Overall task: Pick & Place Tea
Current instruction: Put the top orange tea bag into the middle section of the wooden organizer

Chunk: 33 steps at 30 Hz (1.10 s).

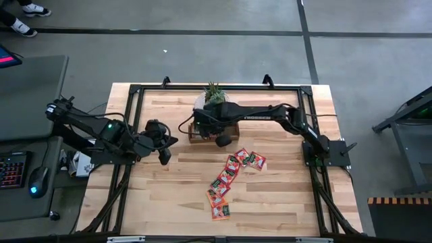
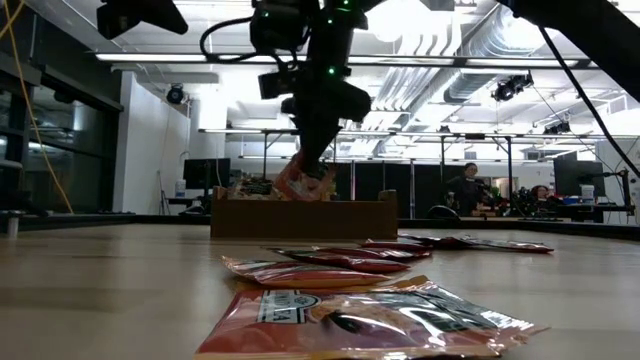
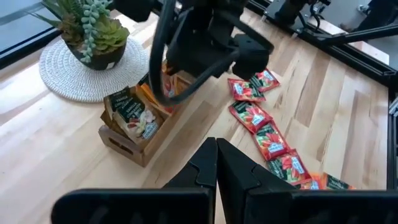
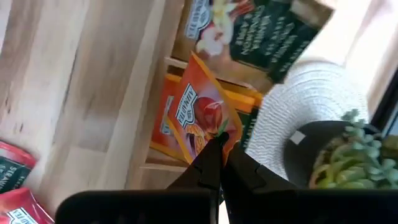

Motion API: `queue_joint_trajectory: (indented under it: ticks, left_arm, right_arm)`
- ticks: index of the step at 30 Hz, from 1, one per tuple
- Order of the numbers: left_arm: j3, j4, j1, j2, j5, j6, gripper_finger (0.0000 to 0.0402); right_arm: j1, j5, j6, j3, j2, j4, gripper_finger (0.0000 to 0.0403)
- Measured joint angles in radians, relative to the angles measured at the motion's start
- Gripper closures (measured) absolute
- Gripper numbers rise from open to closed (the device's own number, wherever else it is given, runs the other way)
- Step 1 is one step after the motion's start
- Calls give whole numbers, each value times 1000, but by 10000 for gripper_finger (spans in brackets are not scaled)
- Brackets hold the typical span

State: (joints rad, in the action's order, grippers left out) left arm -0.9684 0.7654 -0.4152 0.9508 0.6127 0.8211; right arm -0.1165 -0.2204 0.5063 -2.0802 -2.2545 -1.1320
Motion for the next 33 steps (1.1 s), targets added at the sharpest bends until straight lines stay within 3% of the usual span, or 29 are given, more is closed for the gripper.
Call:
queue_joint_trajectory:
  ticks: [13,23,28,33]
  left_arm:
    - [0,8,0,0,-22,0,401]
    - [0,53,0,0,-21,22,401]
    - [0,53,0,0,-21,23,401]
    - [0,53,0,0,-21,23,401]
  right_arm:
    - [0,-64,59,0,-50,-59,403]
    - [0,-53,97,0,-50,-52,398]
    - [0,-51,99,0,-50,-48,375]
    - [0,-17,97,0,-50,-26,328]
